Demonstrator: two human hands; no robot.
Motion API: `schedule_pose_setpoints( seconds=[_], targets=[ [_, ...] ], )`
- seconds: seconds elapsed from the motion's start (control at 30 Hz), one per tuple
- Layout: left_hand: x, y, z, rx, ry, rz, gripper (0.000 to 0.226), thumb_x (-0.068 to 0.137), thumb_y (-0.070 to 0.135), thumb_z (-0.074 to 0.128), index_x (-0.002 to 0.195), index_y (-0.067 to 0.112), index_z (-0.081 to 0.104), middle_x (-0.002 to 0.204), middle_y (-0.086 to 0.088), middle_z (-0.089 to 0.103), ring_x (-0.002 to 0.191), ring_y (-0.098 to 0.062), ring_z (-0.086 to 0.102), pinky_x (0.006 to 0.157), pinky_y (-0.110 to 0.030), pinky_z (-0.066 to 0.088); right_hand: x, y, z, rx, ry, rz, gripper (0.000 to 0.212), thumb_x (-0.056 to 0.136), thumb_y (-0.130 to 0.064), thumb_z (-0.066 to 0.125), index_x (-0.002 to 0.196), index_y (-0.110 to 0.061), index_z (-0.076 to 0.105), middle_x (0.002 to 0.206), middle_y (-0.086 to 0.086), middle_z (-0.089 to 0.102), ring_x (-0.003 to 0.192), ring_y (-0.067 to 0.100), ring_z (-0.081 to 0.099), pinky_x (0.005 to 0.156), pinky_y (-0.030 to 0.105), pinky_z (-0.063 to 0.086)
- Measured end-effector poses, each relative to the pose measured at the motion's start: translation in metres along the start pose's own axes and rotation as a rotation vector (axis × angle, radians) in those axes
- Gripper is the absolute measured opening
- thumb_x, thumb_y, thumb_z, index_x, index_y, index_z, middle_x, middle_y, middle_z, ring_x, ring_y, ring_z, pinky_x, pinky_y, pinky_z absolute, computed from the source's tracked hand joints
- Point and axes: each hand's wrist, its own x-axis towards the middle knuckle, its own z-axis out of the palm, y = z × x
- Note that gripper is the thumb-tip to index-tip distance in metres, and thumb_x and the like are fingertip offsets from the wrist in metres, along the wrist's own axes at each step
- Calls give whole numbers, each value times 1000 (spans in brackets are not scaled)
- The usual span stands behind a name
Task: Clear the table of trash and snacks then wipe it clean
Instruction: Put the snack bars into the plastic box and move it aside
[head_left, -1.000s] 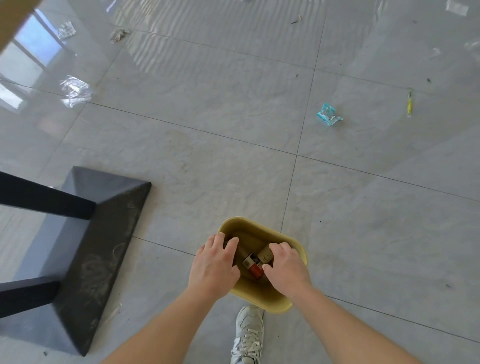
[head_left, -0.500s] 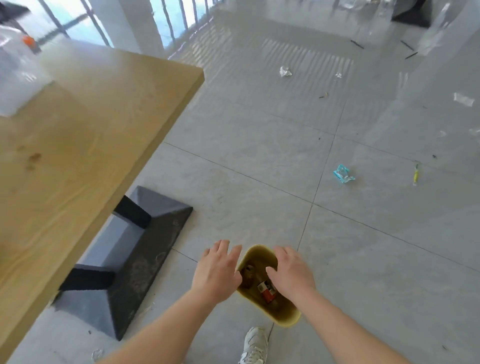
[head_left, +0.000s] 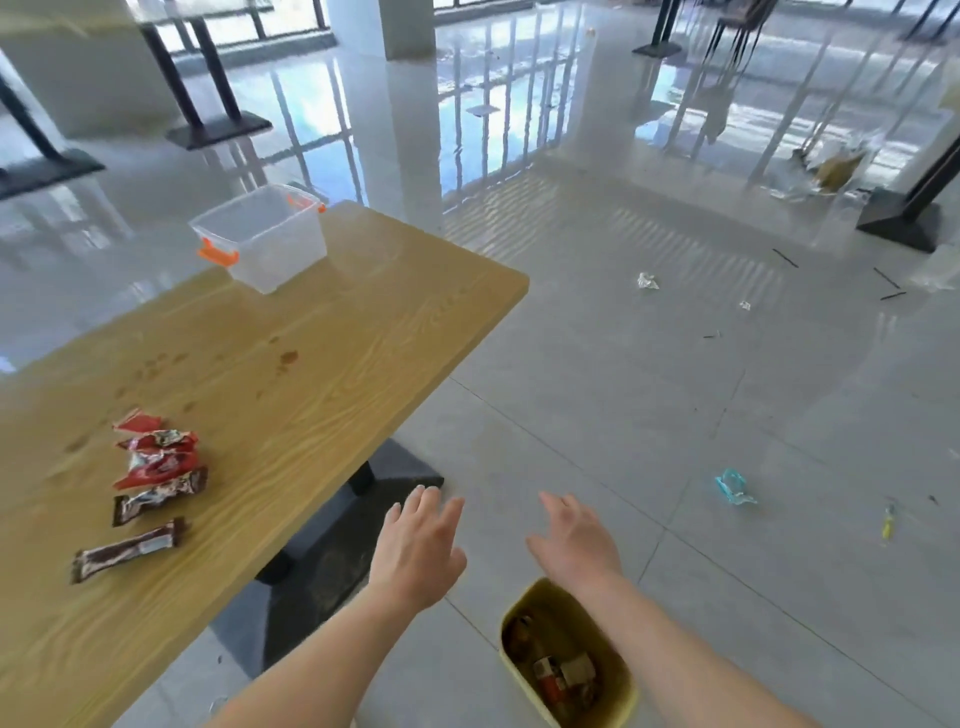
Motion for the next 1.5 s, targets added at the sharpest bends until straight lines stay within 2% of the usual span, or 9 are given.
schedule_pose_setpoints(
  seconds=[0.2,0.37,0.47,0.6,0.8,1.07,1.27,1.5],
  targets=[
    [-26,-29,-45,9,129,-103,59,86,37,52,142,24,39,137,-4,45,135,-26,36,108,-41,35,1,-58,-24,-11,33,-150,64,91,-43,57,148,-20,38,138,5,51,124,28,50,96,37,45],
    [-50,-58,-76,21,198,-196,61,88,40,52,145,26,34,144,-5,41,138,-27,34,111,-43,33,3,-113,-41,-30,85,-309,50,92,-42,61,134,-18,48,127,5,57,113,25,57,82,32,45],
    [-64,-79,-94,3,241,-252,59,87,38,57,141,28,38,141,-6,44,136,-28,37,109,-43,37,8,-143,-50,-39,96,-388,47,91,-41,61,130,-17,51,127,5,59,113,24,57,86,33,48],
    [-79,-105,-113,21,280,-343,61,84,36,62,141,23,44,140,-9,48,134,-29,41,107,-46,40,16,-182,-58,-28,92,-474,58,91,-40,61,142,-18,44,137,5,54,125,22,51,96,35,47],
    [-95,-151,-133,26,328,-477,62,81,36,64,140,23,46,140,-12,50,134,-29,42,107,-45,40,30,-245,-60,-54,88,-580,61,93,-43,61,145,-19,42,141,4,50,128,24,47,102,37,45],
    [-106,-231,-146,10,333,-556,61,83,35,61,141,25,43,140,-6,48,134,-24,40,105,-40,40,55,-330,-37,-77,39,-662,61,94,-42,61,147,-19,40,145,4,48,134,22,44,109,33,37],
    [-113,-288,-148,-2,305,-589,60,87,34,59,143,27,39,144,-8,43,137,-26,38,108,-42,37,76,-386,-15,-100,-20,-669,60,94,-40,60,147,-19,41,148,6,47,136,23,42,110,37,39],
    [-123,-328,-138,-44,246,-643,58,86,38,62,140,24,44,143,-10,47,134,-27,41,106,-42,39,89,-431,13,-125,-76,-678,60,94,-41,60,147,-19,41,144,3,49,131,22,46,105,35,41]
  ],
)
